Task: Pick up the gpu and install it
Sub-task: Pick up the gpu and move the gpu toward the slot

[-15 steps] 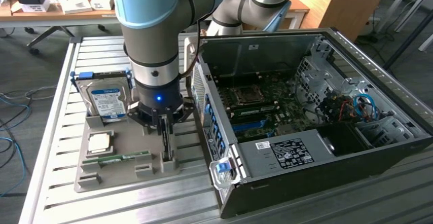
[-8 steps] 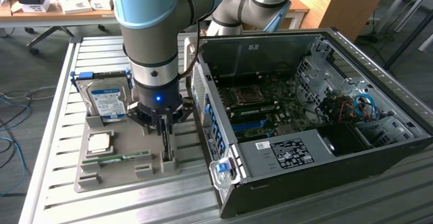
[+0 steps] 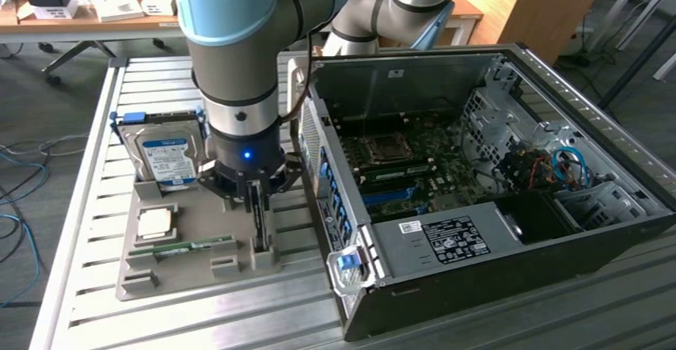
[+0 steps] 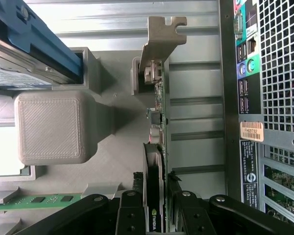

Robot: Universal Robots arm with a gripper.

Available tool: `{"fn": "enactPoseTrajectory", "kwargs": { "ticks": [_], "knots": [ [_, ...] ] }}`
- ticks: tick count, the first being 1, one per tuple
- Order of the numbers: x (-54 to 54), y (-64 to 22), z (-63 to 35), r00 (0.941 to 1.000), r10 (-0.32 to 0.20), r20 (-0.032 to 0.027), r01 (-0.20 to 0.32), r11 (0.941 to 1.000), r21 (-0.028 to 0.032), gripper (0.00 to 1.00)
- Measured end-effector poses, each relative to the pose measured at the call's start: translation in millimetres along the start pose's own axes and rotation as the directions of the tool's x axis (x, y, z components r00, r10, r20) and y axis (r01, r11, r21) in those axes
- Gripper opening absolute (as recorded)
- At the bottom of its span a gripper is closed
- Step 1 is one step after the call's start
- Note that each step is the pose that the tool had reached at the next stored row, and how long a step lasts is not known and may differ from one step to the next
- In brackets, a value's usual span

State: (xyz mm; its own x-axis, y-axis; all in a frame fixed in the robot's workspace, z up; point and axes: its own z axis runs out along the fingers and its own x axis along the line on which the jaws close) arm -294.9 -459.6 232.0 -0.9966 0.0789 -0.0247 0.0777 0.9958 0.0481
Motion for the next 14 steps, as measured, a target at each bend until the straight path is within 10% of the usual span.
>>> {"fn": "enactPoseTrajectory", "kwargs": {
  "ticks": [14],
  "knots": [
    [-0.7, -0.3, 0.0, 1.0, 0.0, -0.0001, 0.0, 1.0, 0.0, 0.32]
  ]
}}
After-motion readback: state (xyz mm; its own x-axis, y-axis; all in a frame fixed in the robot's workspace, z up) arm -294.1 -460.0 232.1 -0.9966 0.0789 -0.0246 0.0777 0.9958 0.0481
